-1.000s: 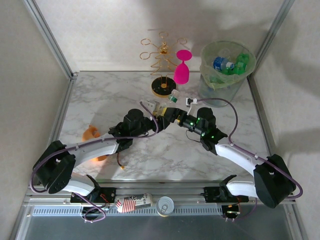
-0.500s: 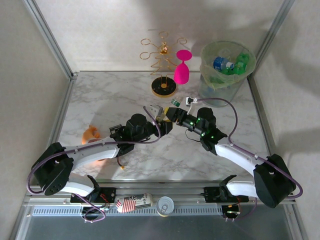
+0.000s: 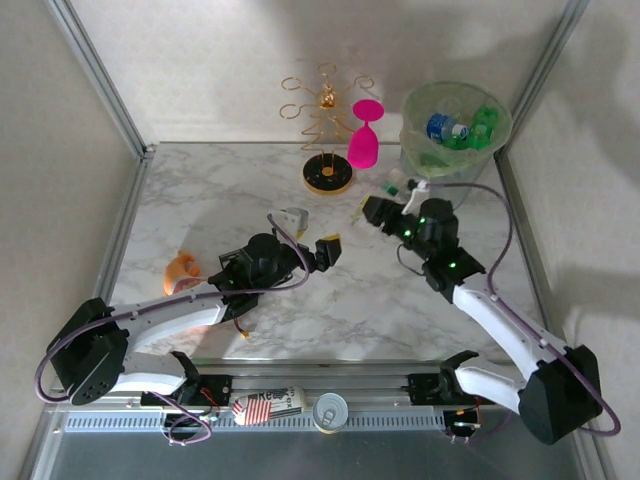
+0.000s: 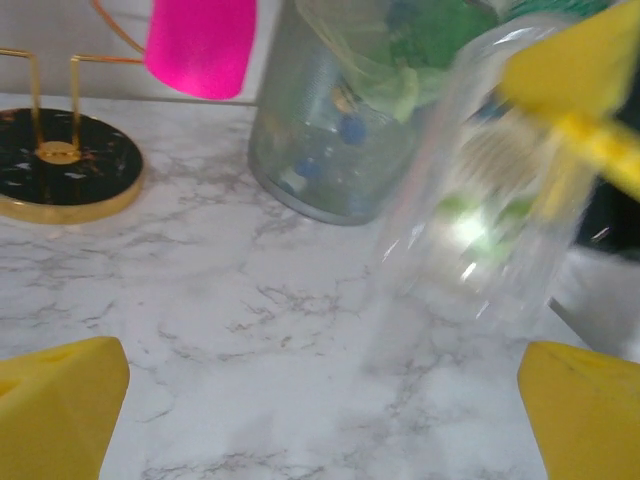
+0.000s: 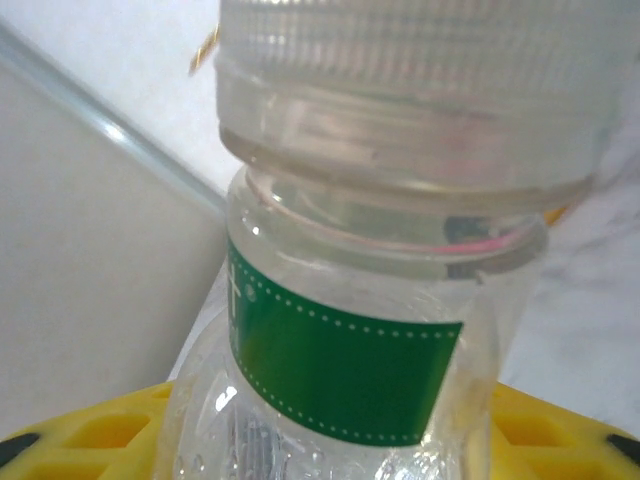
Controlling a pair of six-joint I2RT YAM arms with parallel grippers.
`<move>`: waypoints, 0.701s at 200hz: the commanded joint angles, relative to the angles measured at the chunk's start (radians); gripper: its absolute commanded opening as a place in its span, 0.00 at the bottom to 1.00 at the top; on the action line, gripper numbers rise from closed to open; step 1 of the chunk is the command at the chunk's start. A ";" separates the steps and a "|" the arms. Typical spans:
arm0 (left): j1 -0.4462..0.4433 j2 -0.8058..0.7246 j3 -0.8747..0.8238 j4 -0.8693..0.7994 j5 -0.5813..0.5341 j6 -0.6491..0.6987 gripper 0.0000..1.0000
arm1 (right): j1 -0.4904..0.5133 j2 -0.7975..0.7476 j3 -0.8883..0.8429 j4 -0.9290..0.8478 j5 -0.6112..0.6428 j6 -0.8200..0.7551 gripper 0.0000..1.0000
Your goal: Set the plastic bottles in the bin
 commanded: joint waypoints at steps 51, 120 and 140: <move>0.046 -0.037 -0.118 0.046 -0.213 -0.090 1.00 | -0.288 0.139 0.421 -0.088 0.123 -0.161 0.50; 0.082 -0.141 -0.286 0.059 -0.255 -0.136 1.00 | -0.369 0.609 0.880 -0.028 0.135 0.064 0.48; 0.094 -0.186 -0.336 0.063 -0.259 -0.153 1.00 | -0.370 0.728 0.998 -0.066 0.159 0.088 0.47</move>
